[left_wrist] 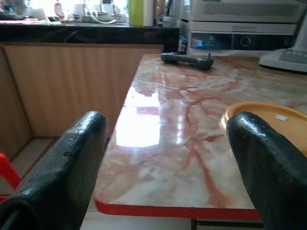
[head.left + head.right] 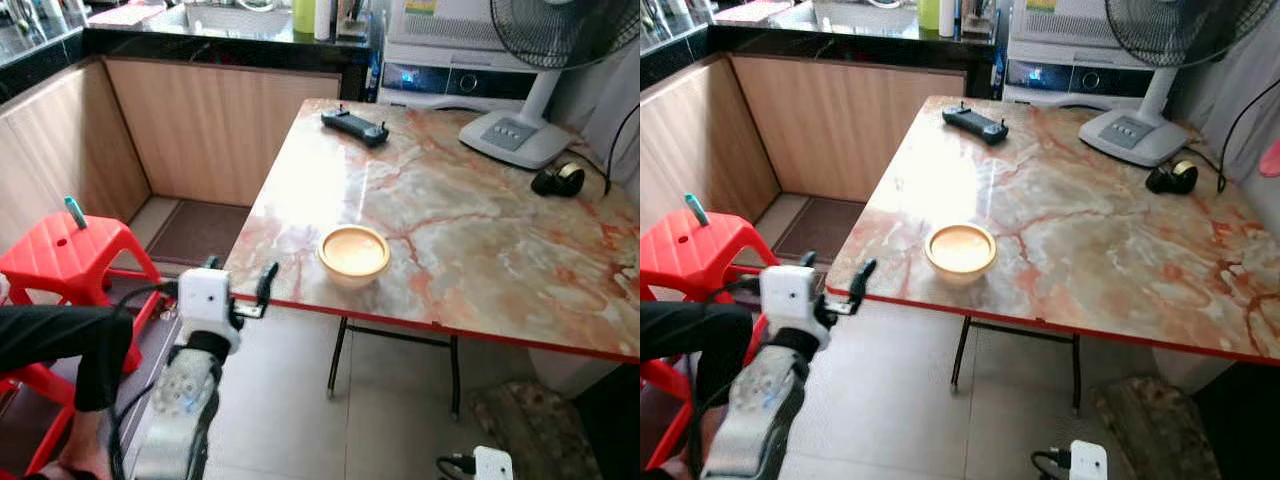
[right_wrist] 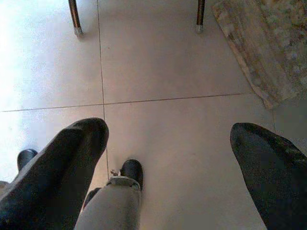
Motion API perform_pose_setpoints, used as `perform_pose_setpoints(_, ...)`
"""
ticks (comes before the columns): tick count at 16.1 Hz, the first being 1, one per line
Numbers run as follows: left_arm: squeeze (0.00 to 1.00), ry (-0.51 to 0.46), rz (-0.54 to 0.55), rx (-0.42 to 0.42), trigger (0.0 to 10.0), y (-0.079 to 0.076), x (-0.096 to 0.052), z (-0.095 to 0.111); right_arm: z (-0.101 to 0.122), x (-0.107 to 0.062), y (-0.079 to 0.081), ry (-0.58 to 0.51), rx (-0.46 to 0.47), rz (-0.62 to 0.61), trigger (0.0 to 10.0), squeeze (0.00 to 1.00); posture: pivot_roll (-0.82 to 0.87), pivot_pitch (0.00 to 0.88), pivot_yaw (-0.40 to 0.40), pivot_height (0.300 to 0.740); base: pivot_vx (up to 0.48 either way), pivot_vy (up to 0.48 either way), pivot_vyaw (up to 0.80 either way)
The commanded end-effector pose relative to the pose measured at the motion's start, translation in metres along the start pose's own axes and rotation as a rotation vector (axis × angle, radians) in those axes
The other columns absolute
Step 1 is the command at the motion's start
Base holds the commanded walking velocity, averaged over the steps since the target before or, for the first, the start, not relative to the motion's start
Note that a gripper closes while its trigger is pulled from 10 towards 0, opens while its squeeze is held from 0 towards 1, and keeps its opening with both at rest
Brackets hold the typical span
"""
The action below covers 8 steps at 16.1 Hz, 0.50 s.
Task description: Restocking fridge
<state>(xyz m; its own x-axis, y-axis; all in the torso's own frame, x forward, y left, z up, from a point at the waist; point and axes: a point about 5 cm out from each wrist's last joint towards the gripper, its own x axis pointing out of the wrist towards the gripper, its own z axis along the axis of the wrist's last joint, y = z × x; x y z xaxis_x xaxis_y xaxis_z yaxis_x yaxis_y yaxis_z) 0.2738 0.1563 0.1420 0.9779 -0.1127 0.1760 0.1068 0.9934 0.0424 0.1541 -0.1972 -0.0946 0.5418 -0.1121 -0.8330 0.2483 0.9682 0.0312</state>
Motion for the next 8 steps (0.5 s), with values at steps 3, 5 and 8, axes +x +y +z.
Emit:
perform_pose_setpoints(3, 0.00, 0.022, 0.000, -0.016, 10.0, 0.0033, -0.0055, 0.0029, -0.0042, -0.0016, -0.0015, -0.011, 0.003, 0.003, 10.0, 0.00, 0.09, 0.029, -0.052, 0.740, 0.000, 0.000, 0.00)
perform_pose_setpoints(5, 0.00, 0.032, -0.014, -0.008, 10.0, 0.0022, -0.0060, 0.0030, -0.0059, -0.0020, -0.0015, -0.009, 0.008, -0.001, 10.0, 0.00, 0.08, 0.037, -0.047, 0.740, 0.000, 0.000, 0.00)
perform_pose_setpoints(8, 0.00, 0.046, -0.021, -0.008, 10.0, 0.0018, -0.0050, 0.0034, -0.0082, -0.0023, -0.0016, 0.004, 0.011, -0.004, 10.0, 0.00, 0.07, 0.046, -0.044, 0.740, 0.000, 0.000, 0.00)
